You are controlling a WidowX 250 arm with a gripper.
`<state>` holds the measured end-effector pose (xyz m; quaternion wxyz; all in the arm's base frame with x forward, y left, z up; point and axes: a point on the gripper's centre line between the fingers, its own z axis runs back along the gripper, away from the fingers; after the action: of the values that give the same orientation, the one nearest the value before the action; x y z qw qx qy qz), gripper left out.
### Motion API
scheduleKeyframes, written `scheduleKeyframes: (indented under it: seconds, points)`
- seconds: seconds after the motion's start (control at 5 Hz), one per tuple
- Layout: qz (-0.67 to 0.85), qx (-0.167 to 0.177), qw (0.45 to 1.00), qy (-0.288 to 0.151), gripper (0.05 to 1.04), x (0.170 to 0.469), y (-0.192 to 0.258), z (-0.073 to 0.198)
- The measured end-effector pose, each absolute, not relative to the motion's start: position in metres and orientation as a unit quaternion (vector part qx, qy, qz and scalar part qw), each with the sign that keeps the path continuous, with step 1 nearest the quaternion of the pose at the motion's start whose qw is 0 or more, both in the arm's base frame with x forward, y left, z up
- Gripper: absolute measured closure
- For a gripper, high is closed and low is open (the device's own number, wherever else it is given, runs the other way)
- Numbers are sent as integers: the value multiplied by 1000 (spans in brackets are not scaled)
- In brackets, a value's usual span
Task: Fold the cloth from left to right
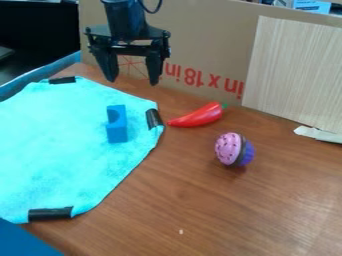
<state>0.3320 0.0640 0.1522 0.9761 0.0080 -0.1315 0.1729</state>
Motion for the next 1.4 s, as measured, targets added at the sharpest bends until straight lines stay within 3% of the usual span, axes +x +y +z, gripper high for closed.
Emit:
scheduleKeyframes:
  seconds: [0.2,0.4,0.8,1.4]
  points:
    - [173,3,979,-112,83,331,63,142]
    - [196,-24,977,-86,83,330,96,144]
    - [279,-42,953,-114,83,321,157,149]
    - [296,-64,948,-100,83,291,237,131]
